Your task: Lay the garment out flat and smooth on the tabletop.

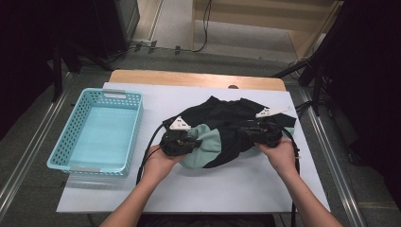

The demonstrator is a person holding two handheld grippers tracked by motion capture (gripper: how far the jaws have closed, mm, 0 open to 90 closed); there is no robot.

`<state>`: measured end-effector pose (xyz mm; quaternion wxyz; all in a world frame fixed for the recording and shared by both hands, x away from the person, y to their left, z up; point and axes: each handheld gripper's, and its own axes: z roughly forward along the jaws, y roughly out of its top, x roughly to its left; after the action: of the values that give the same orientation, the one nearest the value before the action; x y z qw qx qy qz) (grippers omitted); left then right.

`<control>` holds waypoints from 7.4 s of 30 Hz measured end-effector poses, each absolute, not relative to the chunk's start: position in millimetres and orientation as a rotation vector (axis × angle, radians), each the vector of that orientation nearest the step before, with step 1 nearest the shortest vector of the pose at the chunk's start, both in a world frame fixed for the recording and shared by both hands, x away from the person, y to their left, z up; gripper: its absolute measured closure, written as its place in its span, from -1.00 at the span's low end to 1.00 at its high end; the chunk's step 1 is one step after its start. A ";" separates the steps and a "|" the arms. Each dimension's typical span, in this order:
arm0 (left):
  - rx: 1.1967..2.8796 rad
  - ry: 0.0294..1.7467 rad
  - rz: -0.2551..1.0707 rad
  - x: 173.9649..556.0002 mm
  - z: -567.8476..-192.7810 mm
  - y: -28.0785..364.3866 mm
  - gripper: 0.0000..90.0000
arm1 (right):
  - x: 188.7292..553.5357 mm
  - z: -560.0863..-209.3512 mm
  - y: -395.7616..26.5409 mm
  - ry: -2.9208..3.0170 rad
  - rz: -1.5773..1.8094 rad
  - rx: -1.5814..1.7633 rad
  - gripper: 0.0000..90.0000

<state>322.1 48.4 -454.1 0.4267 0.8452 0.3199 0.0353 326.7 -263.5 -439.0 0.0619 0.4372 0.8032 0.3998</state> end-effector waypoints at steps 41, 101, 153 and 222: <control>2.147 0.683 0.035 279.0 -445.3 36.3 0.28 | 346.2 -451.6 -260.8 2.473 1.190 1.274 0.10; 2.318 0.633 0.062 284.8 -504.3 -27.5 0.51 | 290.6 -502.0 -295.8 2.457 1.018 1.303 0.19; 1.947 0.806 0.072 325.2 -417.1 70.2 0.98 | 272.3 -406.5 -371.9 2.215 1.253 1.480 0.86; 2.117 0.740 -0.012 339.2 -436.3 33.6 -0.13 | 296.5 -446.9 -358.0 2.235 1.155 1.513 -0.04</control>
<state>339.2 33.6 -436.3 0.4345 0.8503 0.2971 -0.0048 296.5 -358.0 -446.9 0.1030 0.5126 0.7573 0.3914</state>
